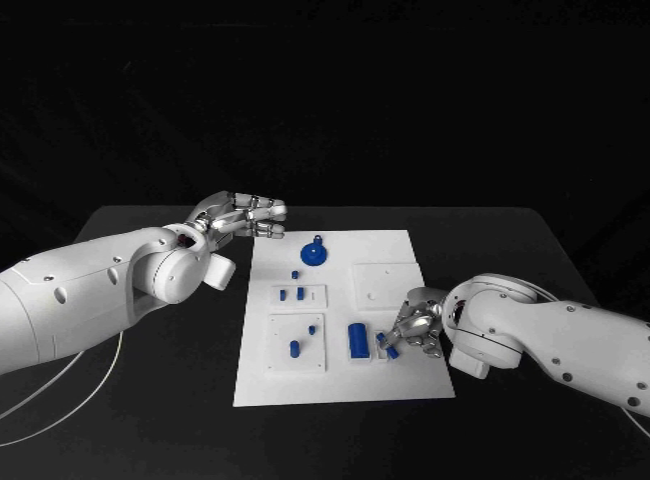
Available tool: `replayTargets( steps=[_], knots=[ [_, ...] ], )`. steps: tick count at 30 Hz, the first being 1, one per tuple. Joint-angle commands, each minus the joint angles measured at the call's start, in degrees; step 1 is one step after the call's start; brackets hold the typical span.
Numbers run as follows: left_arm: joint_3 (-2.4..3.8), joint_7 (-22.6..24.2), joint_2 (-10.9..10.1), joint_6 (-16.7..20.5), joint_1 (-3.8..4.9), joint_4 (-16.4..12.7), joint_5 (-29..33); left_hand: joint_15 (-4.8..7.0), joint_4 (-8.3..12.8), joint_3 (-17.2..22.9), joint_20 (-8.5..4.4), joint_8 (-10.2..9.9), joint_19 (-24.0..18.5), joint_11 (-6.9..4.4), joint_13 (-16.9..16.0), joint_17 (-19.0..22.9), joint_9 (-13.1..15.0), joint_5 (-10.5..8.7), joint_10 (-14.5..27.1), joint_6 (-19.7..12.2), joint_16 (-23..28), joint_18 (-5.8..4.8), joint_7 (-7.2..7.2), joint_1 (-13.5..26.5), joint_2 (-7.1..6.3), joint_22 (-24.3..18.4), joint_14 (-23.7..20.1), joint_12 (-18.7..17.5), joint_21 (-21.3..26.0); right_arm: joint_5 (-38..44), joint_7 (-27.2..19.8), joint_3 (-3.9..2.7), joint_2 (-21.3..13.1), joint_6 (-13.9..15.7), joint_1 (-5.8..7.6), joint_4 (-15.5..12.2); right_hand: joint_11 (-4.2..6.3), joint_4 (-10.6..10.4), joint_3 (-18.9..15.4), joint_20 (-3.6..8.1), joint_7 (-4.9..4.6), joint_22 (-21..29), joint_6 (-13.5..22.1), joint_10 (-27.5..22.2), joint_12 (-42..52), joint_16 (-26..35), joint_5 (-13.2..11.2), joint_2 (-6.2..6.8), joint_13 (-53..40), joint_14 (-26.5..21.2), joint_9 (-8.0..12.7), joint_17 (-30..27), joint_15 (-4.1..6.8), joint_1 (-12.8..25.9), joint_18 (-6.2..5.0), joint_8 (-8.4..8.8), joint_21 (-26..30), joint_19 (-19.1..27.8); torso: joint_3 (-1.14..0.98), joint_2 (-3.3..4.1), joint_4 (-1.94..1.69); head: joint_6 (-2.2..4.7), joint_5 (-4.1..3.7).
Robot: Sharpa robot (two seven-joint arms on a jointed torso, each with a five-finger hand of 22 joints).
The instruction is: Assemble the parts on the task board
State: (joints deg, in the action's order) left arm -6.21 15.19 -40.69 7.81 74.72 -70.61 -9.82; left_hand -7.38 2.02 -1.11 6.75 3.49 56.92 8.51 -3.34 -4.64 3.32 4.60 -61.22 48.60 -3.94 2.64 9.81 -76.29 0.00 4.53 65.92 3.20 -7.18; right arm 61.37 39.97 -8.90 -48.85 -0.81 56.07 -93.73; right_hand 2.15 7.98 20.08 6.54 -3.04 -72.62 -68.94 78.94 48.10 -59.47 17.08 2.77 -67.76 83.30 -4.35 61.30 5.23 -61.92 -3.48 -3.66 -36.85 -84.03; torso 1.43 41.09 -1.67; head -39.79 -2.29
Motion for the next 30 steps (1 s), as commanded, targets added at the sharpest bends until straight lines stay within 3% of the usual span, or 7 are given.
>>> replayTargets(
  steps=[1,11,15,22,30],
  knots=[
    [0.04,0.3,0.1,-0.9,0.03,-0.2,-0.1,-0.04,-0.4,0.0,-0.05,-0.1,-0.3,0.12,-0.1,-0.1,-0.1,-0.36,0.4,-0.5,0.2,0.01,0.04,0.0,-0.58,-0.1,-0.2,0.2,0.2,2.6,0.5,0.16,0.2,0.7,-0.08,0.2,0.37,-0.3,0.2,0.13,0.27,0.1,-0.1,-0.2,-0.4,0.3,-0.2,0.19,0.0,0.2,0.1,0.0,0.18,0.0,-0.29,0.03,-0.2,-2.8,0.03,-0.01,-0.02,0.12,0.01],
    [0.05,0.2,0.1,-0.8,0.03,-0.1,-0.1,-0.05,-0.5,0.0,-0.05,-0.2,-0.2,0.14,-0.1,-0.1,-0.1,-0.36,0.5,-0.8,0.2,0.02,0.06,0.0,-0.61,0.0,-0.2,0.2,0.2,2.9,0.2,0.26,0.7,1.2,-0.08,0.4,0.35,-1.2,0.0,0.1,0.32,0.2,-0.2,-0.1,-0.5,0.5,-1.1,0.26,0.2,0.2,0.1,-0.1,0.15,0.2,-0.27,0.02,-0.1,-2.8,0.06,0.0,-0.01,0.13,-0.03],
    [0.05,0.2,0.1,-0.9,0.03,-0.1,-0.1,-0.05,-0.5,0.0,-0.05,-0.2,-0.2,0.14,-0.1,-0.1,-0.1,-0.36,0.5,-0.8,0.2,0.02,0.06,0.0,-0.61,0.0,-0.2,0.2,0.2,2.8,0.5,0.27,0.7,0.4,-0.08,0.6,0.36,-2.9,0.0,0.08,0.39,0.2,-0.1,-0.1,-0.5,0.5,-2.5,0.05,0.3,0.2,0.1,0.0,0.12,1.0,-0.24,0.03,-0.1,-2.8,0.03,-0.03,-0.04,0.15,-0.05],
    [0.05,0.1,0.0,-0.9,0.03,-0.1,-0.2,-0.05,-0.5,0.0,-0.05,-0.2,-0.2,0.14,-0.1,-0.1,-0.1,-0.36,0.5,-0.8,0.2,0.02,0.06,0.0,-0.62,0.0,-0.2,0.2,0.2,2.8,1.0,0.34,0.8,-1.2,-0.08,0.9,0.41,-4.6,1.7,0.11,0.45,0.2,-0.4,-0.1,-0.6,0.5,-4.0,0.8,0.4,0.2,0.1,0.0,0.14,2.4,-0.17,0.03,-0.1,-2.8,0.03,-0.01,0.03,0.15,-0.07],
    [0.05,-0.1,0.1,-1.0,0.03,-0.1,-0.3,-0.08,-0.6,0.0,-0.02,-0.2,-0.3,0.17,-0.1,-0.1,-0.1,-0.37,0.6,-0.9,0.2,0.03,0.08,0.1,-0.66,-0.1,-0.3,0.2,0.2,2.8,1.1,0.45,1.0,-1.9,-0.08,0.9,0.32,-8.3,1.5,0.06,0.36,0.3,-0.4,-0.1,-0.9,0.6,-7.0,3.06,0.8,0.2,0.2,-0.1,0.09,2.8,-0.24,0.02,0.2,-2.8,-0.02,0.0,-0.02,0.0,0.05]
  ],
)
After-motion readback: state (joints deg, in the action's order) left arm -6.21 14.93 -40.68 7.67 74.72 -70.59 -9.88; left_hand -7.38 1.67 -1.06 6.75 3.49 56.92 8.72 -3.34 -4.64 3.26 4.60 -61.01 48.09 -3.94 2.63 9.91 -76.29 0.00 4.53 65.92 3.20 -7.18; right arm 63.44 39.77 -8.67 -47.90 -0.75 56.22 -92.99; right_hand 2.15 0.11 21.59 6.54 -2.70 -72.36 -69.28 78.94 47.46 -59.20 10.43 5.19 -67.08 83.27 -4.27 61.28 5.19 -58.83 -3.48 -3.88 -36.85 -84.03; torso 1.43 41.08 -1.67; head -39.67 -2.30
